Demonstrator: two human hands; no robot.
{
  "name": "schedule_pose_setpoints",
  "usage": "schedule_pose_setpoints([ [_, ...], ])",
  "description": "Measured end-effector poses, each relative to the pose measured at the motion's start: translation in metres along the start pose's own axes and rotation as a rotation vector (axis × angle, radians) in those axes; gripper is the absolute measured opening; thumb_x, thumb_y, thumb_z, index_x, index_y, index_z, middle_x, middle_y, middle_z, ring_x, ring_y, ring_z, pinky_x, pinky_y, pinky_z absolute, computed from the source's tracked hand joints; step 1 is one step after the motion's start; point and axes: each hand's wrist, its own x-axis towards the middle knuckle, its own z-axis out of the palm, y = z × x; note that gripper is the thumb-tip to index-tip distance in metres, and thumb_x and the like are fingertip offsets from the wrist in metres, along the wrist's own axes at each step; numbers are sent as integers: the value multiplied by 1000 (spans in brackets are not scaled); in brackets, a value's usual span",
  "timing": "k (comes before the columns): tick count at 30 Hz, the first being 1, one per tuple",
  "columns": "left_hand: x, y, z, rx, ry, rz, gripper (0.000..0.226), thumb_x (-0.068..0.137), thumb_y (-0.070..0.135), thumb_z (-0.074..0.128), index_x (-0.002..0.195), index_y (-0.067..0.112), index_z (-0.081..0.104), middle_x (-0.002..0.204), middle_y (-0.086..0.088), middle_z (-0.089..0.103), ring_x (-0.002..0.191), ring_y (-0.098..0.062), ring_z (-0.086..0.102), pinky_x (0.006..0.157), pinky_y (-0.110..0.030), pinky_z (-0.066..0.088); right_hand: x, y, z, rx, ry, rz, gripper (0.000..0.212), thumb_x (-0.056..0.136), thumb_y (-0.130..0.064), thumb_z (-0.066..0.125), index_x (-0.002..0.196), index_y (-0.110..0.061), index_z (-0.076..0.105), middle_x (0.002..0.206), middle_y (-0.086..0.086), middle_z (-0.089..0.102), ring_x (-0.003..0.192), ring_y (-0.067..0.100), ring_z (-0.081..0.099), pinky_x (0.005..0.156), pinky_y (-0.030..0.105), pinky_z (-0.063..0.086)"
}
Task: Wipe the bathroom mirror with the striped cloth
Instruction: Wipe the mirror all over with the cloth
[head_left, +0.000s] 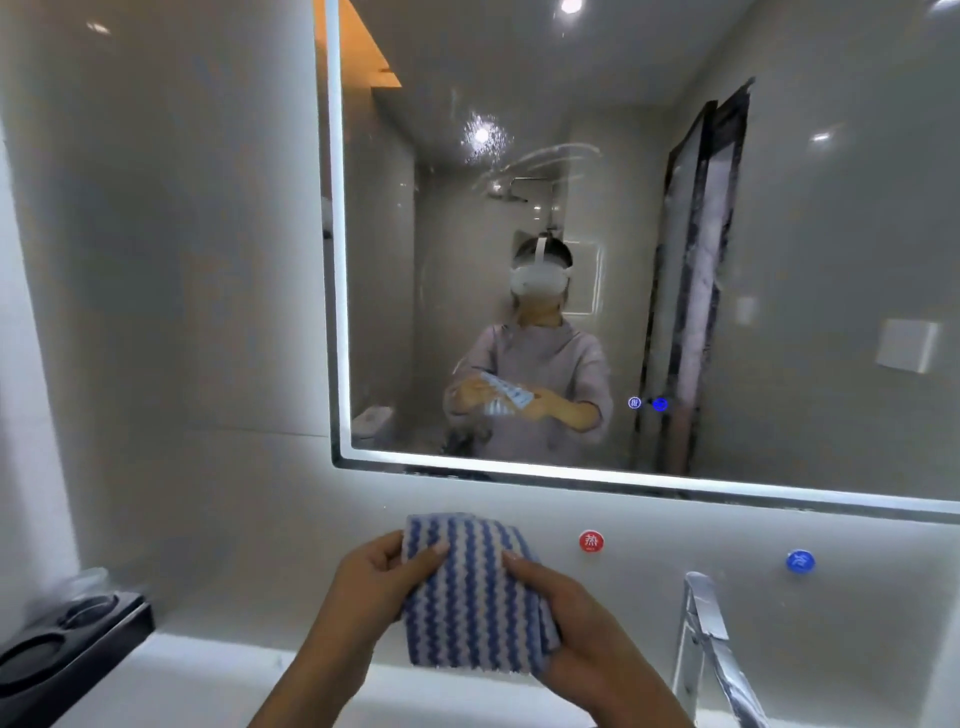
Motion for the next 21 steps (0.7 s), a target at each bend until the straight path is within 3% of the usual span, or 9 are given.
schedule_pose_setpoints([
  [5,6,9,-6,15,40,70,40,59,36,75,93,15,73,91,-10,75,86,-28,72,75,-38,55,16,-4,5,-6,-10,25,38,90,-14,52,115,13,60,122,33,58,115,45,56,104,52,37],
  [11,16,9,-20,45,55,73,42,59,38,74,95,16,72,90,-7,76,84,-25,72,70,-35,55,29,-1,13,62,-27,53,34,80,-14,60,99,13,67,117,34,60,102,47,63,85,54,51],
  [14,23,6,-30,68,49,47,35,67,31,73,97,14,70,90,-5,76,83,-22,72,64,-28,56,38,2,15,96,-7,64,39,83,-18,57,110,10,60,113,33,63,94,47,66,69,53,57],
  [17,32,7,-40,106,39,31,22,78,28,69,97,16,70,89,-1,76,81,-18,72,60,-23,55,53,7,16,115,27,64,42,90,-23,53,121,7,53,116,31,62,100,46,64,82,56,50],
  [21,46,11,-58,119,19,38,19,83,29,65,97,17,70,91,-2,76,83,-19,72,65,-26,55,74,13,23,145,51,49,44,96,-25,47,127,5,48,121,32,59,112,46,57,89,57,45],
])
